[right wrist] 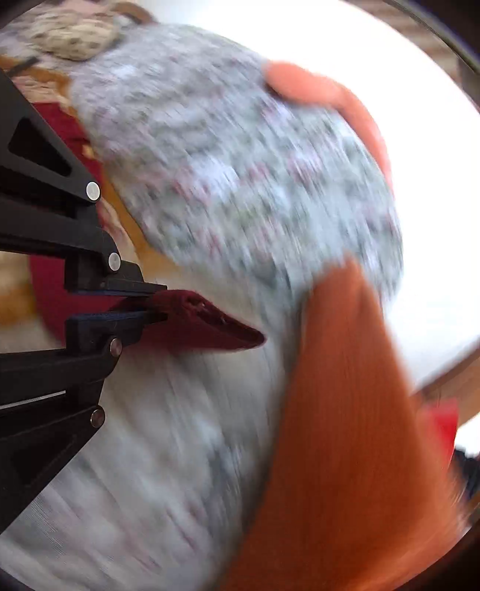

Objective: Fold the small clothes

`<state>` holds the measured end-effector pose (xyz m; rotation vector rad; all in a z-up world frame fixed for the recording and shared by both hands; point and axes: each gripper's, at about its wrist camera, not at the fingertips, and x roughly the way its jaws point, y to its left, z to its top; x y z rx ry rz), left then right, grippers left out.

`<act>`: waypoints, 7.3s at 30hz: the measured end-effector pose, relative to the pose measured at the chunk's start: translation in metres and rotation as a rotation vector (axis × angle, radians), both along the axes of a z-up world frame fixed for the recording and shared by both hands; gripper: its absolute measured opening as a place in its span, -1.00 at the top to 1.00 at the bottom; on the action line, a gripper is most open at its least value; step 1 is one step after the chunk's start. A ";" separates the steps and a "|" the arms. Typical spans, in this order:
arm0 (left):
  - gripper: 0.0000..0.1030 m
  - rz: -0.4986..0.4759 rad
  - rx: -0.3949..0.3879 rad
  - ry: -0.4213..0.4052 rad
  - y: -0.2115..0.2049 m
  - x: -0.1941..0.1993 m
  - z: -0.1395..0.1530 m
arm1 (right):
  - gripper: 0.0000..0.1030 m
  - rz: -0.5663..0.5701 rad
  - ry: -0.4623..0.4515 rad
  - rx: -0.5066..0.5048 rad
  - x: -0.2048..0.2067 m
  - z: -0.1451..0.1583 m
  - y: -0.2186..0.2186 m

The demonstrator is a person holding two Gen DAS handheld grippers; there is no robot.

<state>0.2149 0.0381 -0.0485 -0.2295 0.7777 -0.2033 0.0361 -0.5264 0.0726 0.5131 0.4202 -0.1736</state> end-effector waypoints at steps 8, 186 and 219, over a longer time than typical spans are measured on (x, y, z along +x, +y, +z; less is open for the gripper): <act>-0.56 -0.144 -0.163 -0.046 -0.032 -0.046 0.063 | 0.88 0.388 0.039 0.058 0.056 -0.051 0.188; 0.90 -0.169 -0.590 0.163 0.103 -0.278 0.003 | 0.85 0.685 0.219 0.086 -0.165 -0.065 0.234; 0.91 0.022 -0.481 0.009 0.043 0.009 0.079 | 0.87 0.423 0.108 0.135 0.118 -0.043 0.171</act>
